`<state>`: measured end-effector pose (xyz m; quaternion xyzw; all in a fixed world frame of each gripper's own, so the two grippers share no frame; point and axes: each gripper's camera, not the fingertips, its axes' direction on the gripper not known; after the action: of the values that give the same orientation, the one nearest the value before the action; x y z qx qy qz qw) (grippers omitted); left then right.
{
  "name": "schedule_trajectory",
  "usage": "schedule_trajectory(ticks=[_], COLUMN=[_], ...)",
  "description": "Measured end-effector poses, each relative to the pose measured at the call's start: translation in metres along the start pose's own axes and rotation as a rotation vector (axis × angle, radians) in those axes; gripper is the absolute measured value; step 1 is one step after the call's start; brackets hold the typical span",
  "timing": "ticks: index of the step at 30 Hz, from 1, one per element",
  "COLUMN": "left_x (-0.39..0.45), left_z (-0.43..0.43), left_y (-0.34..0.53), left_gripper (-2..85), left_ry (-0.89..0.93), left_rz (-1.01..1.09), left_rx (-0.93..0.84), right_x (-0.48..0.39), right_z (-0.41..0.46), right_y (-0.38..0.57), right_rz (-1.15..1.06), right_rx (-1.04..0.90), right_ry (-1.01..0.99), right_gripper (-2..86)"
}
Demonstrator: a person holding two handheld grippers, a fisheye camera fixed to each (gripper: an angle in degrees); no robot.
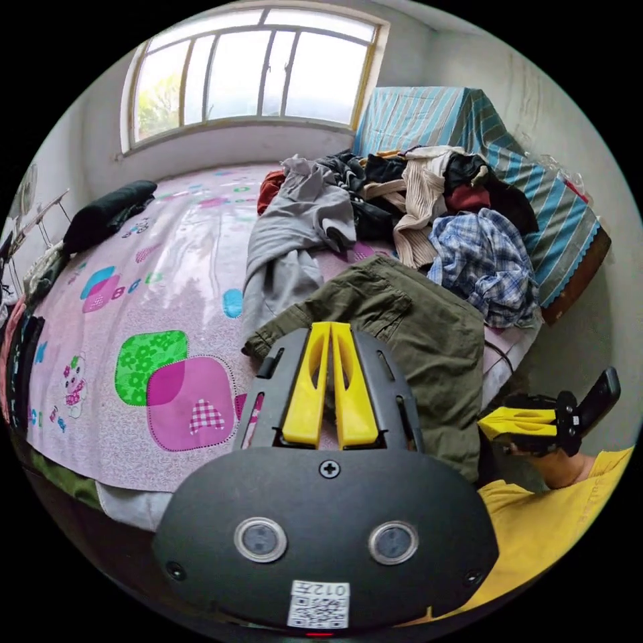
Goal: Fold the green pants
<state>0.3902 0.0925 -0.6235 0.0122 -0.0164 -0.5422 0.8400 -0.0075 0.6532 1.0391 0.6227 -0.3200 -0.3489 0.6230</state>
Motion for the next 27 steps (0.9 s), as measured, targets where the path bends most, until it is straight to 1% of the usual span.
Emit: schedule_trajectory(ticks=[1, 3, 5, 7, 12, 14, 16, 17, 18, 19, 22, 24, 26, 27], left_x=[-0.002, -0.004, -0.013, -0.03, -0.057, -0.062, -0.061, -0.061, -0.062, -0.065, -0.065, -0.062, -0.059, -0.06], left_z=[0.013, 0.036, 0.038, 0.045, 0.051, 0.044, 0.023, 0.017, 0.007, 0.002, 0.006, 0.015, 0.029, 0.033], left_y=[0.001, 0.006, 0.013, 0.018, 0.022, 0.028, 0.044, 0.05, 0.067, 0.086, 0.134, 0.158, 0.175, 0.184], left_gripper=[0.2, 0.3, 0.2, 0.1, 0.1, 0.4, 0.7, 0.8, 1.1, 1.4, 3.6, 6.0, 8.4, 9.7], left_ry=[0.05, 0.048, 0.054, 0.096, 0.173, 0.148, 0.071, 0.073, 0.107, 0.182, 0.364, 0.393, 0.461, 0.511], left_rz=[0.008, 0.02, -0.026, -0.083, -0.123, -0.144, -0.151, -0.149, -0.17, -0.211, -0.282, -0.332, -0.392, -0.441], left_rx=[-0.062, -0.158, -0.1, -0.099, -0.103, -0.081, -0.042, -0.03, -0.005, 0.011, 0.004, -0.021, -0.054, -0.025], right_x=[0.001, 0.002, 0.005, 0.009, 0.018, 0.024, 0.032, 0.04, 0.044, 0.052, 0.073, 0.087, 0.103, 0.107], right_z=[0.009, 0.029, 0.05, 0.051, 0.045, 0.039, 0.033, 0.027, 0.024, 0.017, -0.001, -0.013, -0.026, -0.028], right_y=[-0.003, -0.003, 0.007, 0.019, 0.035, 0.044, 0.051, 0.056, 0.059, 0.065, 0.084, 0.093, 0.102, 0.104], right_rz=[0.001, 0.0, 0.015, 0.032, 0.022, 0.024, 0.045, 0.071, 0.085, 0.111, 0.179, 0.24, 0.293, 0.306], right_rx=[-0.026, -0.103, -0.186, -0.172, -0.18, -0.18, -0.174, -0.172, -0.172, -0.169, -0.145, -0.108, -0.075, -0.073], right_ry=[-0.053, -0.1, -0.101, -0.093, -0.07, -0.066, -0.078, -0.089, -0.096, -0.111, -0.169, -0.212, -0.263, -0.266], right_gripper=[0.5, 0.5, 0.5, 0.5, 0.4, 0.4, 0.3, 0.2, 0.2, 0.1, 0.1, 0.1, 0.1, 0.1])
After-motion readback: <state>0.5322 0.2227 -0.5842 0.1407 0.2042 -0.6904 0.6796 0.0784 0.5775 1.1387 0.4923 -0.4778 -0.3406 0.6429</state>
